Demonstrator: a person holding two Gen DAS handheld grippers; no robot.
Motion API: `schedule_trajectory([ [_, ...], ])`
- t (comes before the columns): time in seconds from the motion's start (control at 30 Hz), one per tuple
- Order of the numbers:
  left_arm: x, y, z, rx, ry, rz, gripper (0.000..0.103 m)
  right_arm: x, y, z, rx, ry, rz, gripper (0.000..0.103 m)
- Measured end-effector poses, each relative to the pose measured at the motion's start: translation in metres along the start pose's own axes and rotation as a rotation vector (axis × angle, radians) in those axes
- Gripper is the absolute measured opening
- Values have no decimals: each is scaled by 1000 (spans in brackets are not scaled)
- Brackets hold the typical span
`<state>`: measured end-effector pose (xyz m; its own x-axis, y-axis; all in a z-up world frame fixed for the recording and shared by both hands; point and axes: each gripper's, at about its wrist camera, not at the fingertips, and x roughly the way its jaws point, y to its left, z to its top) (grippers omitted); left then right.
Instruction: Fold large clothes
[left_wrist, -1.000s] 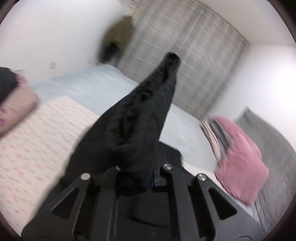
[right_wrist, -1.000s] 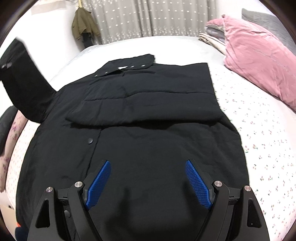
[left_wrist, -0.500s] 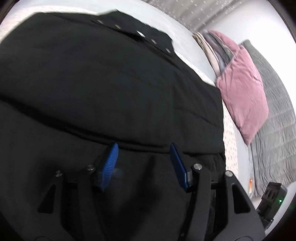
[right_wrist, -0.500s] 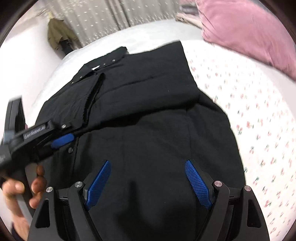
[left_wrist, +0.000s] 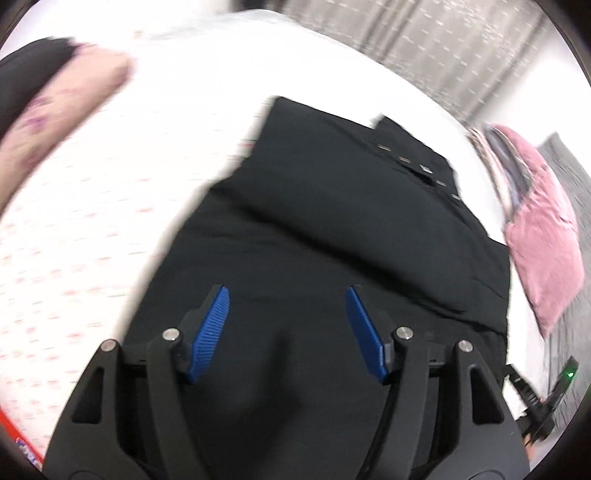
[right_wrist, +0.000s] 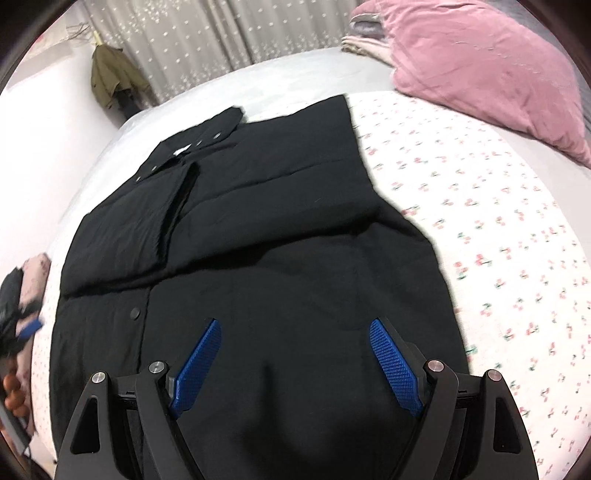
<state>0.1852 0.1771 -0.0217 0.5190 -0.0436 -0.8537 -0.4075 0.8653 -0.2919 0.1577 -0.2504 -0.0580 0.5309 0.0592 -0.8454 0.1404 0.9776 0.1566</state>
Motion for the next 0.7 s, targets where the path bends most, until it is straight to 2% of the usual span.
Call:
schedule_trajectory([
  [0.17,-28,54,-32,29,8,75,67,-11,-2,-2,-7,-36,-10,84],
  [0.27,-40,74,-52,42,10,87,70,-28,15,-9,-99,-105,-53,84],
  [0.3,-43,77,-57,52,8,87,73,-32,21,-12,-135,-124,-75,84],
  [0.4,-48,90,-76,110,14,112,76,-38,27,-27,-221,-134,-125,84],
  [0.53,-55,113,-98,113,45,111,76,-51,3,-59,-189,-106,-116,84],
  [0.63,-59,130,-117,113,86,92,76,-65,-33,-88,-117,-75,-100,84],
  [0.7,-63,137,-127,121,92,86,76,-74,-58,-107,-57,-42,-54,84],
])
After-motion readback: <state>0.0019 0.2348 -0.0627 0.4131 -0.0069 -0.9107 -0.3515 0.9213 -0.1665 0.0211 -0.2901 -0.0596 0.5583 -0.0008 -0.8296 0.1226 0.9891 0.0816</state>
